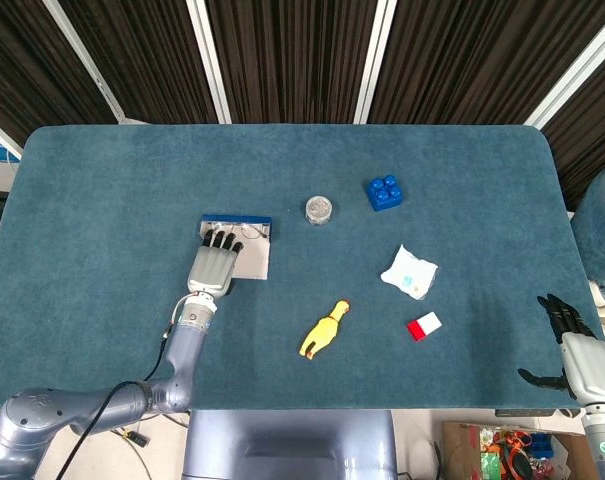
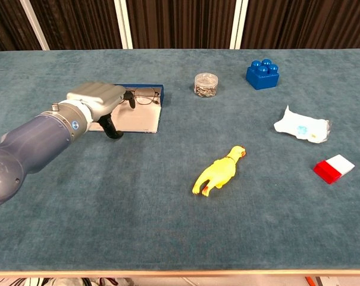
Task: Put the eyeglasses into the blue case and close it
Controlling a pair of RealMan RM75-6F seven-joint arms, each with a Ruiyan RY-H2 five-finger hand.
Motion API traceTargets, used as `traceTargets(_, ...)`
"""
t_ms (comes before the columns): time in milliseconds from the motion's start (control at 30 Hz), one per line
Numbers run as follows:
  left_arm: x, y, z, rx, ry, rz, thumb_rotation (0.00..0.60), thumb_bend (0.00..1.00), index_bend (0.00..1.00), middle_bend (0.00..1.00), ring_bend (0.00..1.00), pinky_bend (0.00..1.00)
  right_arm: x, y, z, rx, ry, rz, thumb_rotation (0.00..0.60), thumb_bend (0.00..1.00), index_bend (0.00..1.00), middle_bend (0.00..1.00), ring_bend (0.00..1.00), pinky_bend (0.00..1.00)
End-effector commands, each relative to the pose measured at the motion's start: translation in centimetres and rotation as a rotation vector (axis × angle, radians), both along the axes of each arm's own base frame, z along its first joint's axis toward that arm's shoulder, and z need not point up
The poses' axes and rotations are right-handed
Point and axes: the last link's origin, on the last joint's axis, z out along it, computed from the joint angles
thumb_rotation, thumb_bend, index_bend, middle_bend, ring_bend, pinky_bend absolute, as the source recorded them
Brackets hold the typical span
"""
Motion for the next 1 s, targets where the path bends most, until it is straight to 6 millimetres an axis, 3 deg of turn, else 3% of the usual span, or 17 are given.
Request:
traceTargets(33, 0.1, 0.0, -0.2, 0.003, 0.008, -0.011, 0.600, 0.25, 0.24, 0.14, 0.06, 0.07, 0.0, 0.0, 0.0, 0.000, 0.000, 0.000, 0.600, 0.11, 0.00, 0.00, 0.04, 0.21)
traceTargets(267, 0.2, 0.1, -0.4, 0.010, 0.010, -0.017, 0.600, 0.25, 0.24, 0.14, 0.06, 0.07, 0.0, 0.0, 0.0, -0.001, -0.003, -0.003, 0.600, 0.11, 0.00, 0.00, 0.04, 0.21)
traceTargets(400, 0.3, 0.2, -0.5, 0.017, 0.011, -0.023, 0.600, 0.36, 0.25, 0.14, 0.06, 0.07, 0.0, 0.0, 0.0, 0.000, -0.004, -0.003, 0.600, 0.11, 0.00, 0.00, 0.04, 0.21)
traceTargets(733, 1.0, 1.2, -0.4, 0.068, 0.036, -0.045, 0.600, 0.50, 0.29, 0.14, 0.06, 0.07, 0.0, 0.0, 0.0, 0.002, -0.010, -0.011, 0.600, 0.11, 0.00, 0.00, 0.04, 0.21)
traceTargets(1000, 1.5, 2.5, 0.2, 0.118, 0.027, -0.041, 0.600, 0.50, 0.30, 0.14, 0.06, 0.07, 0.0, 0.1, 0.0, 0.003, -0.014, -0.014, 0.600, 0.11, 0.00, 0.00, 0.04, 0.21)
